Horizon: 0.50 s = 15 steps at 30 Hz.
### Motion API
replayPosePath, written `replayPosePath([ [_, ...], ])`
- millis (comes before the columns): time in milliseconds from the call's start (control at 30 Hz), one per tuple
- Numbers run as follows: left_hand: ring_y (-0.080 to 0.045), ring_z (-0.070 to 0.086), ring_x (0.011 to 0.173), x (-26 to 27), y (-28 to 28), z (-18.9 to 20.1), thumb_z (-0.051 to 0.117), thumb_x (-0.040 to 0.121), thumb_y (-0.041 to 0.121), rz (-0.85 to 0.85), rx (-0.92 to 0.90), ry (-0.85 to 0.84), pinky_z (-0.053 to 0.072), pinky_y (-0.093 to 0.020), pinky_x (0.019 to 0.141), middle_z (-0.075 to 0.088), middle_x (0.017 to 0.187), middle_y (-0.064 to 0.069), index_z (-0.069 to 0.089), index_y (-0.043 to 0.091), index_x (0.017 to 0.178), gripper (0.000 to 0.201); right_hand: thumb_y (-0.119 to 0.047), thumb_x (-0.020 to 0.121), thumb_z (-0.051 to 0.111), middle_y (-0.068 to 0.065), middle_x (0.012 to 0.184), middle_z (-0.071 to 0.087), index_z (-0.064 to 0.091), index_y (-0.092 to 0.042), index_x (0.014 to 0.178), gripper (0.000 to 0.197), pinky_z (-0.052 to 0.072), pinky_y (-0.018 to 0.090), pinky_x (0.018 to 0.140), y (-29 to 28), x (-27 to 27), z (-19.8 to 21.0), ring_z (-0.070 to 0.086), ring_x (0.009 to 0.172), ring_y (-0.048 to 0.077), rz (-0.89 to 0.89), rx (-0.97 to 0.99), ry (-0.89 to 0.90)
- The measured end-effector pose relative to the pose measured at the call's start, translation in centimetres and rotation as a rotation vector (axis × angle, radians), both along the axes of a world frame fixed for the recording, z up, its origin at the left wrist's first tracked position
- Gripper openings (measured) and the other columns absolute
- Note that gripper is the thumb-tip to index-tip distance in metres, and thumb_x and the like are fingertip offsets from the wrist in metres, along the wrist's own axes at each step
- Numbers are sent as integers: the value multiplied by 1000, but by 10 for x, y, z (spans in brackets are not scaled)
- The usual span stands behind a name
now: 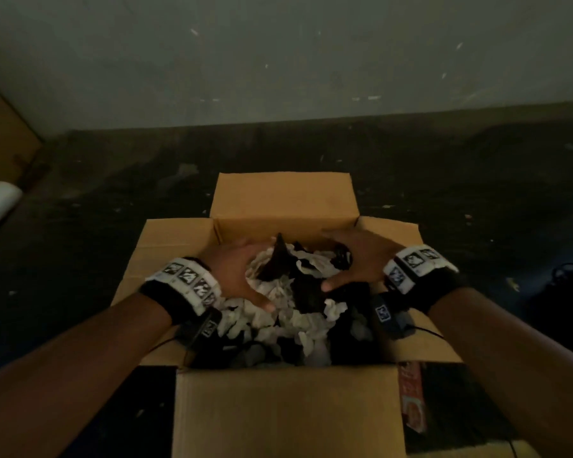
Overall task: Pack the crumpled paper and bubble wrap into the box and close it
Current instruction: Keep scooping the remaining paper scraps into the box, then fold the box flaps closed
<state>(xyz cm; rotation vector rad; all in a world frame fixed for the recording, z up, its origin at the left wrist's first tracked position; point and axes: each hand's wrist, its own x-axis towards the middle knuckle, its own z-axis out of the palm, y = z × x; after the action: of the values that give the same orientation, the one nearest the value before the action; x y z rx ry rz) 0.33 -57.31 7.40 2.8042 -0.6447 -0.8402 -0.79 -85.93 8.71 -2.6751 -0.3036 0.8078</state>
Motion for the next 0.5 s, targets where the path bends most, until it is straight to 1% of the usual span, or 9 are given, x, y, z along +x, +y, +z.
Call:
replayPosePath([
  [67, -21, 33, 145, -12, 19, 16, 74, 53, 86, 89, -94, -120, 38, -44, 114, 23, 162, 5, 17, 47, 156, 124, -77, 63, 73, -3, 162, 21, 16, -44, 154, 113, 33, 43, 112, -24, -18, 9, 29, 144, 24, -85, 28, -139],
  [100, -20, 35, 143, -18, 29, 23, 73, 56, 85, 139, -131, -189, 38, -42, 112, 25, 161, 6, 22, 46, 155, 119, -77, 64, 72, -4, 162, 18, 15, -50, 153, 109, 35, 44, 111, -36, -28, 11, 28, 144, 25, -139, 41, -174],
  [167, -21, 33, 144, -31, 56, 26, 72, 59, 81, 251, -164, -278, 36, -42, 112, 24, 161, 3, 28, 43, 155, 112, -79, 62, 72, -8, 162, 6, 9, -61, 148, 108, 39, 53, 108, -60, -49, 8, 26, 145, 30, -269, 37, -172],
  [200, -23, 29, 146, -38, 69, 25, 69, 57, 83, 319, -130, -286, 34, -46, 113, 20, 163, 2, 26, 45, 155, 113, -81, 59, 71, -8, 163, 0, 4, -66, 145, 109, 39, 58, 107, -69, -60, 6, 23, 146, 33, -333, 16, -131],
  [267, -34, 18, 150, -50, 100, 15, 63, 51, 93, 483, 1, -233, 30, -60, 115, 5, 167, 1, 12, 53, 155, 122, -86, 55, 68, -4, 164, -7, -5, -74, 138, 111, 36, 66, 106, -87, -80, -8, 16, 147, 40, -416, -23, -42],
  [333, -44, 14, 150, -61, 129, 0, 61, 52, 96, 638, 100, -105, 28, -67, 114, -4, 168, -3, -4, 58, 153, 126, -91, 53, 63, 1, 165, -5, -11, -74, 136, 113, 31, 68, 107, -101, -97, -25, 12, 147, 44, -459, -17, 52],
  [400, -43, 15, 150, -76, 151, -12, 51, 48, 102, 666, 98, 56, 24, -66, 115, -2, 169, -5, -12, 57, 152, 129, -97, 49, 56, 6, 166, 2, -14, -74, 135, 114, 27, 68, 110, -110, -111, -42, 13, 147, 43, -499, 36, 147],
  [467, -38, 19, 152, -91, 158, -16, 40, 46, 105, 624, 15, 149, 20, -59, 119, 4, 170, -1, -12, 53, 154, 131, -98, 52, 53, 8, 166, 8, -13, -70, 139, 113, 27, 65, 112, -112, -124, -49, 21, 145, 43, -525, 117, 209],
  [500, -36, 23, 151, -96, 158, -17, 38, 47, 104, 614, -18, 160, 21, -56, 120, 8, 170, -1, -9, 50, 156, 130, -99, 51, 52, 9, 166, 9, -12, -69, 140, 114, 29, 64, 111, -110, -129, -49, 25, 144, 43, -533, 139, 218],
])
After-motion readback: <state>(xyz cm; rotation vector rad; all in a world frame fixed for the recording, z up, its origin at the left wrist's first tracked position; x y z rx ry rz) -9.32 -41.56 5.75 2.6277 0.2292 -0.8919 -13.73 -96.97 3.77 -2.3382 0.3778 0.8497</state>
